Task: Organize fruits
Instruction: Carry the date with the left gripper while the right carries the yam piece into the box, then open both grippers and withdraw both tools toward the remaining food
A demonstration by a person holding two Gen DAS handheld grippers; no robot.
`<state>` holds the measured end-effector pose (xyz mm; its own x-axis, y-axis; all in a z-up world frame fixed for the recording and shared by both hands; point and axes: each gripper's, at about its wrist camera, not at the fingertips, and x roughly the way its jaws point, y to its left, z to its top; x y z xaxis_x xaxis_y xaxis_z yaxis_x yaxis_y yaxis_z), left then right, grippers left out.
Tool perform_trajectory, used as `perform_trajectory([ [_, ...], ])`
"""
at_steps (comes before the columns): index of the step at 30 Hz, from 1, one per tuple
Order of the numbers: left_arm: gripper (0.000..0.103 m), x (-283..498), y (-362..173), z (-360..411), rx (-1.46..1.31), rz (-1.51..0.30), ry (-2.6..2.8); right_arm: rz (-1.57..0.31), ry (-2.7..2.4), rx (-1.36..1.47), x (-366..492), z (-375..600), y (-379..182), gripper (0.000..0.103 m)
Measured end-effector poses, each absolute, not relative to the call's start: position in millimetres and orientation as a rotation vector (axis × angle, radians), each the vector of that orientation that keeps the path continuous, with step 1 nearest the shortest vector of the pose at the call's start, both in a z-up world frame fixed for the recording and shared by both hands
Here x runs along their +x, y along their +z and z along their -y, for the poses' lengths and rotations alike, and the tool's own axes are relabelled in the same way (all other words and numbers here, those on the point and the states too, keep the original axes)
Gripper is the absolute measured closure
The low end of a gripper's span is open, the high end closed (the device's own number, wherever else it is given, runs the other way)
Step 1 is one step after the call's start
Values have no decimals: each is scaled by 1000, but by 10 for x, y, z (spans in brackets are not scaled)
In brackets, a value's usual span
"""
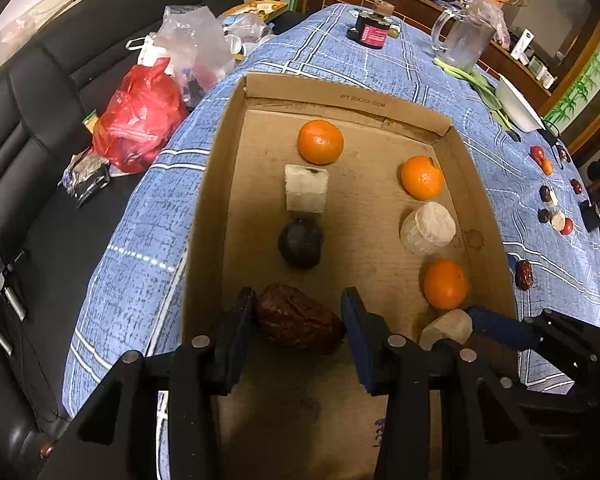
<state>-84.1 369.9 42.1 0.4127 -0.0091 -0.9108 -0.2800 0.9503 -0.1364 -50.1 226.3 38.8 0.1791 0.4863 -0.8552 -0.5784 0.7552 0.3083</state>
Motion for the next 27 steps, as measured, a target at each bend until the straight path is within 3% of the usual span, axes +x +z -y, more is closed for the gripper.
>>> perform_trajectory([
  [6, 52, -907, 694, -3564, -169, -1083, 274, -1124, 742, -34, -502, -2052, 575, 55],
  [10, 39, -925, 954, -3352, -44, -1018, 341, -1105, 713, 14, -492, -1858, 662, 54],
  [27, 38, -983, 1503, -2207, 162, -897, 291, -1038, 656, 116, -555, -830, 954, 54],
])
